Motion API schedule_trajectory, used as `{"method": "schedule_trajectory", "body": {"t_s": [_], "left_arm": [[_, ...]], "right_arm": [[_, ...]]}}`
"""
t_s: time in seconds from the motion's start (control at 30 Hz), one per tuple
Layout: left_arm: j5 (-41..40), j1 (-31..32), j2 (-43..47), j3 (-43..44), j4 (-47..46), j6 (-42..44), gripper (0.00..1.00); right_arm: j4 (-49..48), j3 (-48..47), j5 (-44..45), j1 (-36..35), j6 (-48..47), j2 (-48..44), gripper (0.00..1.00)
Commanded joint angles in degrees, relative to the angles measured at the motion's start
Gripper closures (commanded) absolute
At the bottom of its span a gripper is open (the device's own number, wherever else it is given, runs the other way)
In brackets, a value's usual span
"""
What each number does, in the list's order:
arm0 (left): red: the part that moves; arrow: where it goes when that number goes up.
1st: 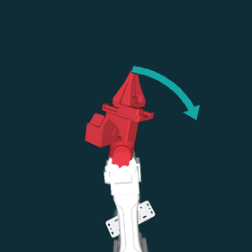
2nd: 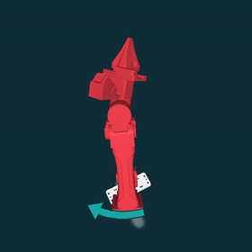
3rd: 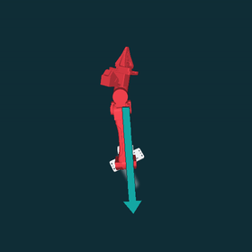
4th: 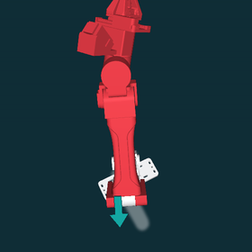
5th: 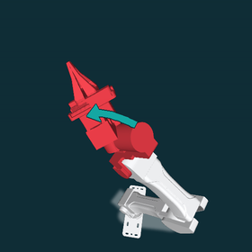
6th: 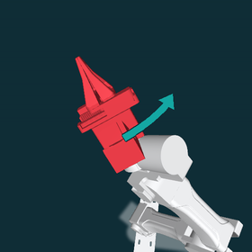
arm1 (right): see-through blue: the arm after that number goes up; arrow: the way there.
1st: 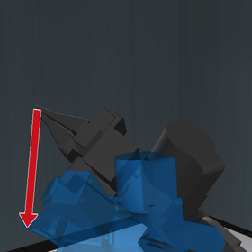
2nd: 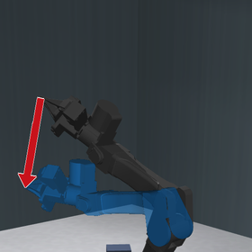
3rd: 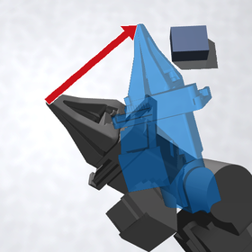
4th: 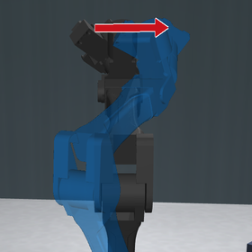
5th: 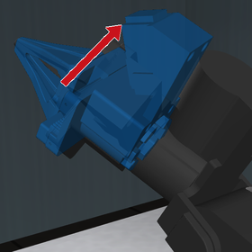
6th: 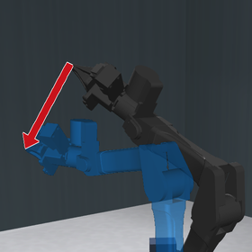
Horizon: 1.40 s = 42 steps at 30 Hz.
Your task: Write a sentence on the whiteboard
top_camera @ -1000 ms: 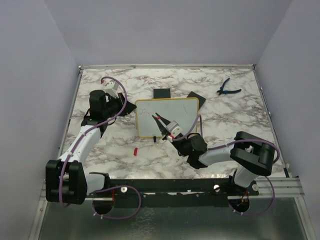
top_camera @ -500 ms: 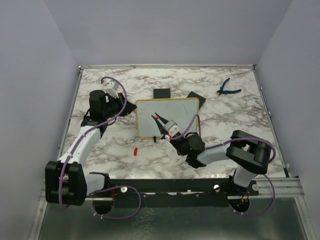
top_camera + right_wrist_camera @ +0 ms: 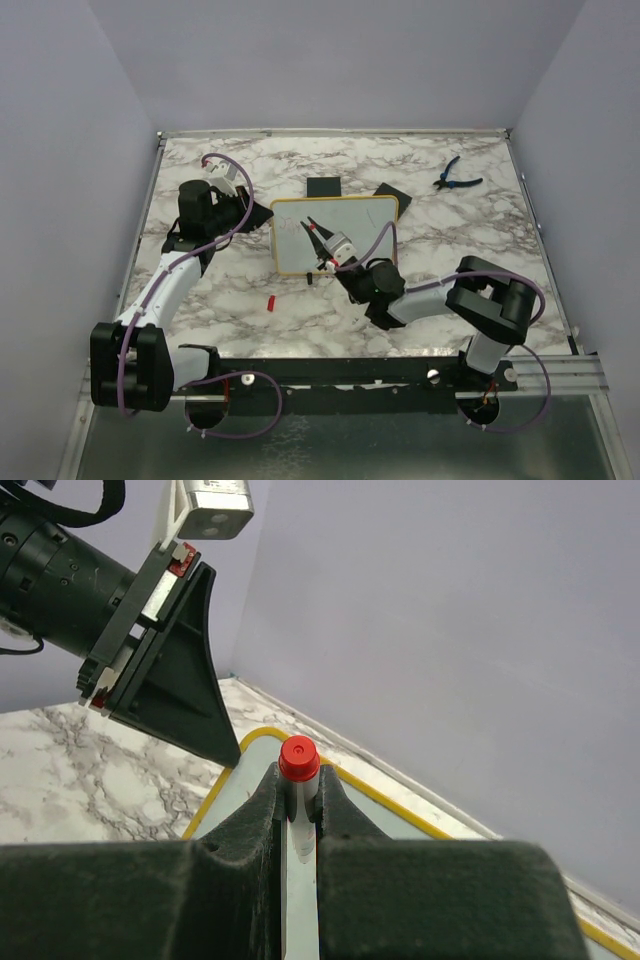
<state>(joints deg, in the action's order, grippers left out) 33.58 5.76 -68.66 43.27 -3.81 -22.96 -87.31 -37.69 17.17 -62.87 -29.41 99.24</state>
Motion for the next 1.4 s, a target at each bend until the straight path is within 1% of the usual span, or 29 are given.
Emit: {"method": "schedule_trajectory", "body": {"t_s": [0.0,0.73,1.07,1.37], "left_arm": [[0.3,0.1,1.5,0.4,-0.9,0.5,0.89],[0.4,0.2,1.5,0.4,-0.9,0.5,0.89],[0.5,0.2,1.4,0.5,-0.9,0.5,0.89],[0.5,0.2,1.5,0.6,-0.9,0.5,0.89]], "right_arm": [[-12.2,-1.9,0.3,0.6,-0.7,1.6,0.99],[-12.2,-2.2,3.6,2.0,-2.5,3.4,0.99],[-12.2,-4.1,2.3,2.6,-3.0,4.3,0.99],[-12.2,-3.6,1.5,2.6,-0.9,5.5,0.99]]}}
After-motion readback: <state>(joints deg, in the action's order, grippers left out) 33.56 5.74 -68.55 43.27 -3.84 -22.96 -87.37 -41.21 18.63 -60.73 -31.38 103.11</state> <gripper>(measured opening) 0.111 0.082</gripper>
